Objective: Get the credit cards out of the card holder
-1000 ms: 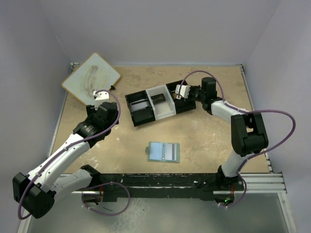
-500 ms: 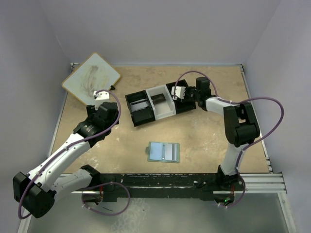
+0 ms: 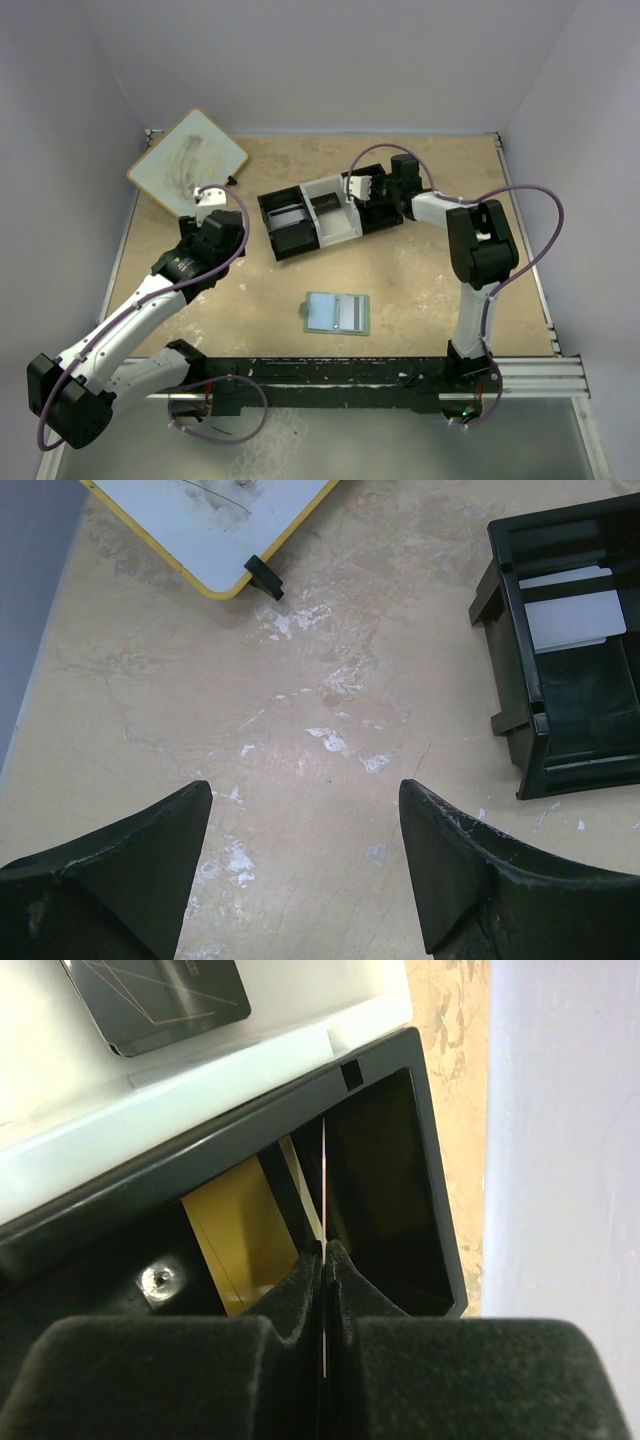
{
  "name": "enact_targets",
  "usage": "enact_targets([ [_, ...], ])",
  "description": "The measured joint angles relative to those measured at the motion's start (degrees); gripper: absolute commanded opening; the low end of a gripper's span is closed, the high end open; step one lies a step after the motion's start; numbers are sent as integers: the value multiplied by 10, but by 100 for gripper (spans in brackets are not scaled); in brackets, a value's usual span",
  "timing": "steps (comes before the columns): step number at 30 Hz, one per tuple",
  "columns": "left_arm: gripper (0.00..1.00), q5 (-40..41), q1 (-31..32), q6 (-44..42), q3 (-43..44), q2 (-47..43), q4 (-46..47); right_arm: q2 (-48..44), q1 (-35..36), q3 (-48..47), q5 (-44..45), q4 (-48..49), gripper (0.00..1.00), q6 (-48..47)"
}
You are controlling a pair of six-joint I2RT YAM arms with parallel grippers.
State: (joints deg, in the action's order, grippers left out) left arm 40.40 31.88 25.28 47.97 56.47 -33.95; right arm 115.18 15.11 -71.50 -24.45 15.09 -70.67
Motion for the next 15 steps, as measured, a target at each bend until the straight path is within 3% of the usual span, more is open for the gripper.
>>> enact_targets([
  [10,74,-12,0,-4,0,0,0,23,7,-28,17,-40,7,-28],
  [13,74,-14,0,-5,0,0,0,28,12,-37,25,-51,13,-30],
  [15,74,-14,0,-5,0,0,0,28,14,-38,25,-58,22,-30],
])
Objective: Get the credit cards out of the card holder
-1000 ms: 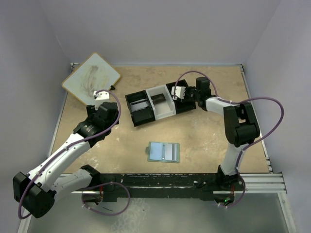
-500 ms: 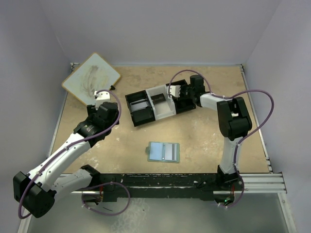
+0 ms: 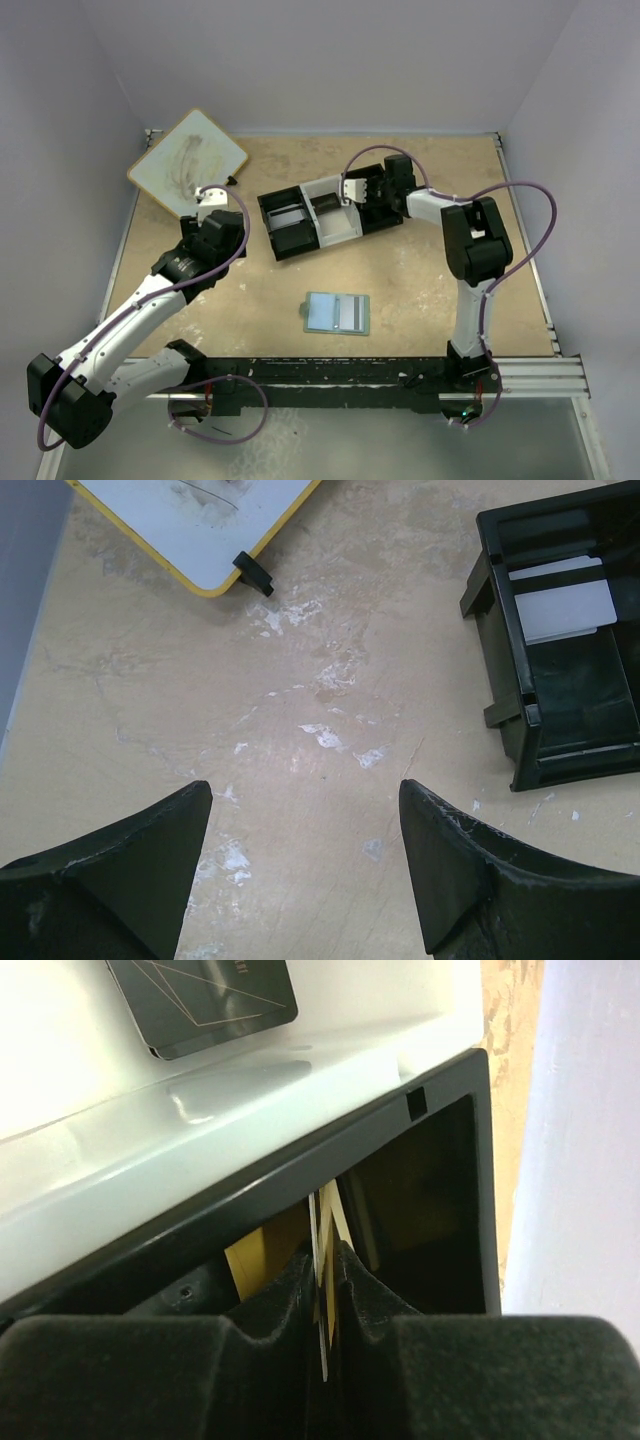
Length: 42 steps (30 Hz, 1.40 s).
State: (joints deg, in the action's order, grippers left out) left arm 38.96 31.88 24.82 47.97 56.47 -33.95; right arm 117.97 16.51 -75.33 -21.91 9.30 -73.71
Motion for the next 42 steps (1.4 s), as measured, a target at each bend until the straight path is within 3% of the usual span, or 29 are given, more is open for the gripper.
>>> enact_targets([
  [5,74,-4,0,0,0,0,0,0,1,0,1,-13,30,0],
  [9,74,-8,0,0,0,0,0,-1,1,-3,2,-26,46,3],
  [30,74,-25,0,-4,0,9,0,-79,0,-3,-15,-59,52,54],
  [33,74,-26,0,-4,0,9,0,-120,0,28,-10,-26,53,96],
  [36,74,-27,0,-4,0,9,0,-187,1,84,3,34,54,196],
  [42,74,-37,0,-4,0,9,0,-368,1,210,24,143,62,511],
])
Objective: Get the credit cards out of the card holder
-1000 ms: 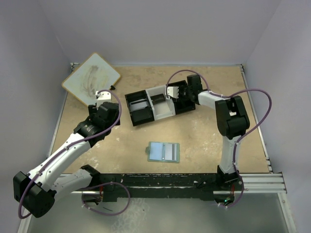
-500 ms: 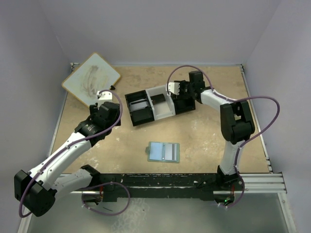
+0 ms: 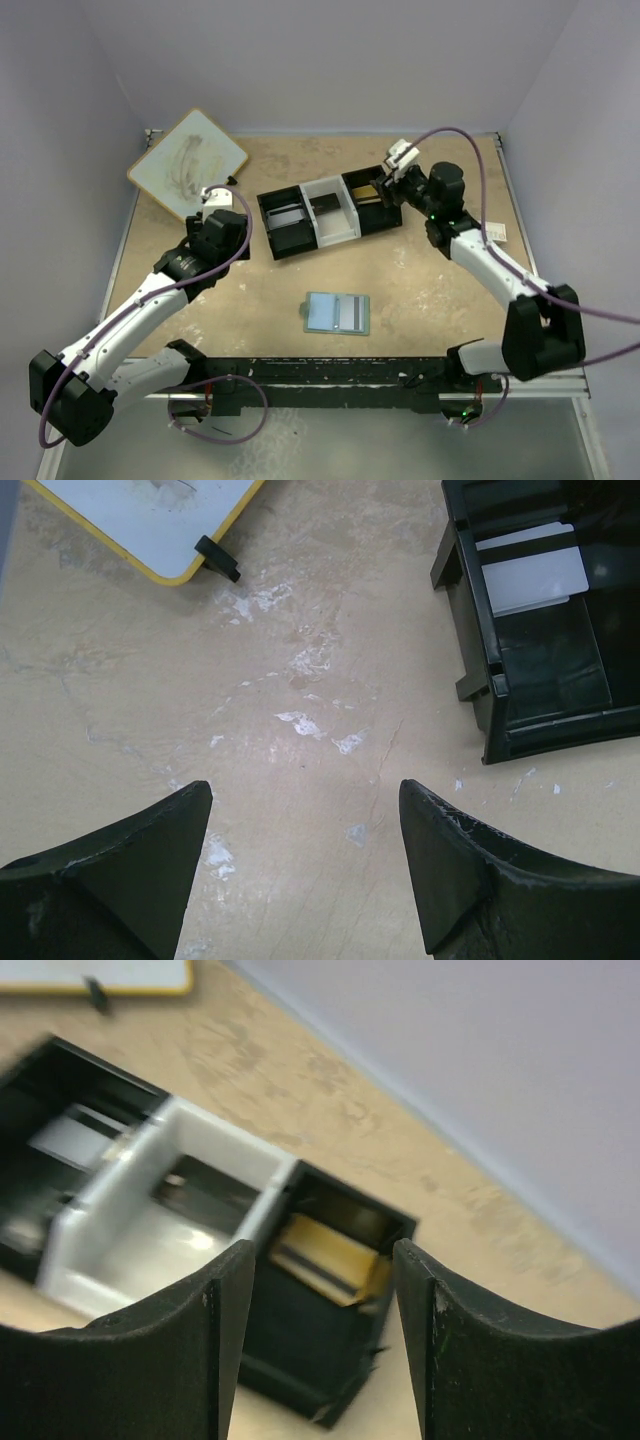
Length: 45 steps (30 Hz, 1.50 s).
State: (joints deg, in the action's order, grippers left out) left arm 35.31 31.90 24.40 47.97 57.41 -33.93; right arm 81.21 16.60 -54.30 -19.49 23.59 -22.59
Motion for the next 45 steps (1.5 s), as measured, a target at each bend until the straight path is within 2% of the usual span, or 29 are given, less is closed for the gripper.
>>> enact_targets([
  [5,74,-23,0,-1,-1,0,0,-93,0,83,4,-24,60,254],
  [10,70,-91,0,8,-1,0,5,-95,2,161,-46,-73,56,389],
  [13,69,-176,0,44,-22,-12,43,-75,20,191,-62,-100,56,426],
  [17,69,-290,22,127,-98,-47,112,-49,68,199,-63,-120,57,445],
  [22,69,-326,166,230,-171,-75,179,-7,82,198,-59,-129,57,445],
  [26,68,-313,277,296,-205,-57,237,29,86,198,-55,-139,57,443],
  [32,63,-252,403,353,-207,52,292,39,94,203,-56,-137,54,441],
  [37,59,-194,426,385,-206,132,315,20,98,233,-62,-112,51,454],
  [45,49,-96,426,421,-204,192,369,-12,106,296,-93,-61,45,497],
])
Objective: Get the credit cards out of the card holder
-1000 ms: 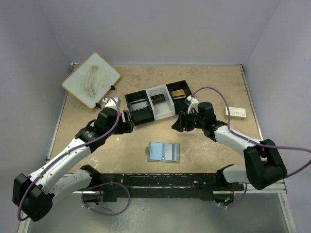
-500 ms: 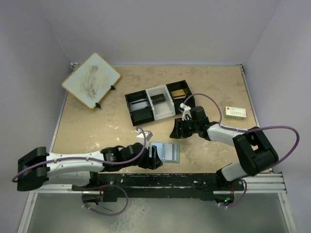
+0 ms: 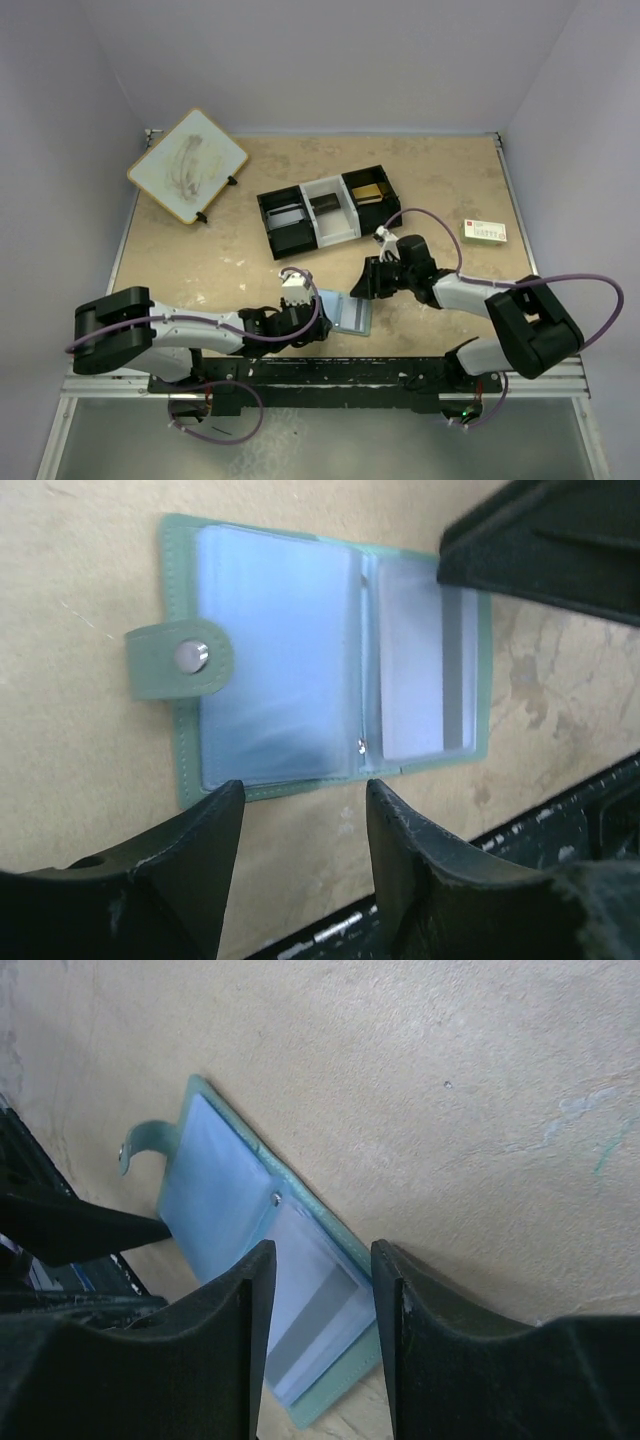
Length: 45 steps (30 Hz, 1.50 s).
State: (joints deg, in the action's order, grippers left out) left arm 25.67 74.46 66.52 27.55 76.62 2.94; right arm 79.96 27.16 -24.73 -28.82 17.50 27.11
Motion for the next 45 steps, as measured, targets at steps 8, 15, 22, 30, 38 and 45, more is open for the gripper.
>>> enact_targets([
  [8,49,67,-18,19,-2,5,2,-22,33,47,-7,45,42,70],
  [15,49,57,-66,1,-3,16,28,-65,87,96,4,68,43,148],
  [22,48,-4,-109,-64,37,76,80,-83,110,134,8,112,42,215],
  [30,48,-43,-125,-115,117,145,71,-119,157,151,79,110,50,309],
  [38,56,20,-125,-123,118,39,-43,-231,159,79,190,-71,46,256],
  [45,56,37,-125,-97,56,-123,-87,-212,162,65,97,-15,42,167],
])
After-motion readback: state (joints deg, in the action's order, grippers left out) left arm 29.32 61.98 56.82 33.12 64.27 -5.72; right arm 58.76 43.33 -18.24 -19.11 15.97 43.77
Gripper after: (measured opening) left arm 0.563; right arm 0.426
